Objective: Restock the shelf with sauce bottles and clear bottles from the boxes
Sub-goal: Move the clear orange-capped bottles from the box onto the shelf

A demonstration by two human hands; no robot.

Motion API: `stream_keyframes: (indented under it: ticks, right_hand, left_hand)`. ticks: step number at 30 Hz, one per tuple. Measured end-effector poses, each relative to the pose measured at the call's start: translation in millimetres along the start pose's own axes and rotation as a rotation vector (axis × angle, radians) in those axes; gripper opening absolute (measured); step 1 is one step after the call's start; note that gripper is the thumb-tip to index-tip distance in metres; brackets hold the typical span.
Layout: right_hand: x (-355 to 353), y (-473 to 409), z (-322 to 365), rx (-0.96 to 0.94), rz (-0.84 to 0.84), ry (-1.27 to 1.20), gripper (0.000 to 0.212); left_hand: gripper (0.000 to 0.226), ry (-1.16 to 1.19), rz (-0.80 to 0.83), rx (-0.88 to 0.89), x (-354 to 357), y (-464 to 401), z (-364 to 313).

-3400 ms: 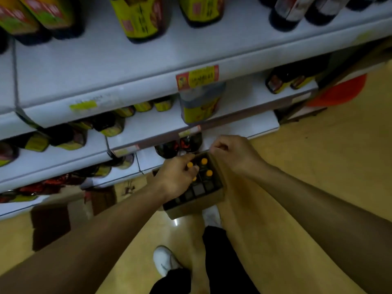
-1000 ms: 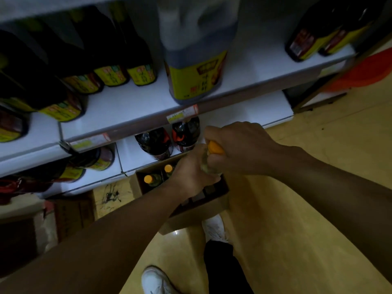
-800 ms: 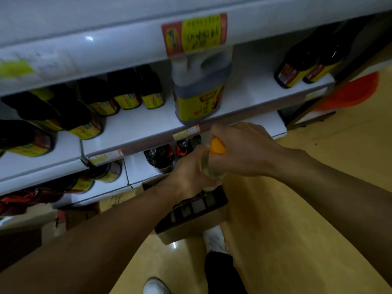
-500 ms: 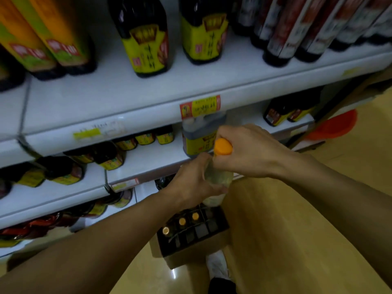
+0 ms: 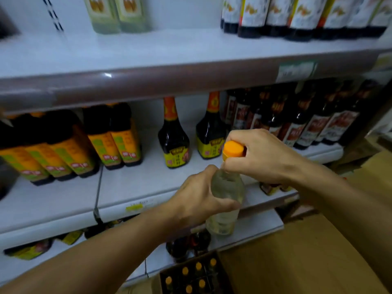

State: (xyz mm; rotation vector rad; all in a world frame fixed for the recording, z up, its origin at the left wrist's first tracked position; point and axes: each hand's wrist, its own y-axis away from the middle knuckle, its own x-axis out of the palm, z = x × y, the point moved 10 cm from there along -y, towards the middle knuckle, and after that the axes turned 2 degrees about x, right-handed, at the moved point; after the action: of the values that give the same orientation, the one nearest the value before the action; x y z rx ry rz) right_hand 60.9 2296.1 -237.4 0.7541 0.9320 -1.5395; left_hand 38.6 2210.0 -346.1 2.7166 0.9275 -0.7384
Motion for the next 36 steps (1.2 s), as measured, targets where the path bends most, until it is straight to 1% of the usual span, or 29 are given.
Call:
stream_keyframes:
  ticks: [4,8,12,15,19,23,30,36]
  right_hand:
    - [-50.1,-9.6,33.9,-0.051,-0.029,-0.069,0.026]
    - [-103.6,-19.8,68.9,-0.106,-0.081,-0.105,0.022]
    - [-150.6,-29.0,104.6,-0.180,-0.127,-0.103,0.028]
    - [-175.3,-35.7,123.0,-0.211,-0.148,-0.146,0.028]
    - [-203.3,-51.0,139.7,-0.236,-0.153,-0.236,0.024]
    - [-230.1,-68.9,156.5,-0.292,-0.133,-0.344,0.025]
    - [-285.8,-99.6,182.8,-0.388,-0.112,-0.507,0.024]
    - [-314.4,-125.7,190.6,-0.422,-0.127,-0.559,0.027]
  left_hand:
    - [0.065,-0.036,-0.028,0.046,-33.9,2.8,-50.0]
    - [0.058,-0.093,-0.088,0.067,-71.1,5.9,-97.8]
    - [0.054,-0.151,-0.188,0.108,-109.4,11.6,-145.4]
    - [0.056,-0.175,-0.230,0.147,-130.0,16.5,-175.5]
    - [0.048,-0.173,-0.281,0.178,-156.5,20.1,-207.0]
    - [0.054,-0.256,-0.367,0.180,-186.5,17.4,-233.9]
    - [0.064,-0.068,-0.404,0.217,-221.5,4.7,-273.7]
    - [0.070,0.035,-0.383,0.224,-230.9,-13.0,-284.2]
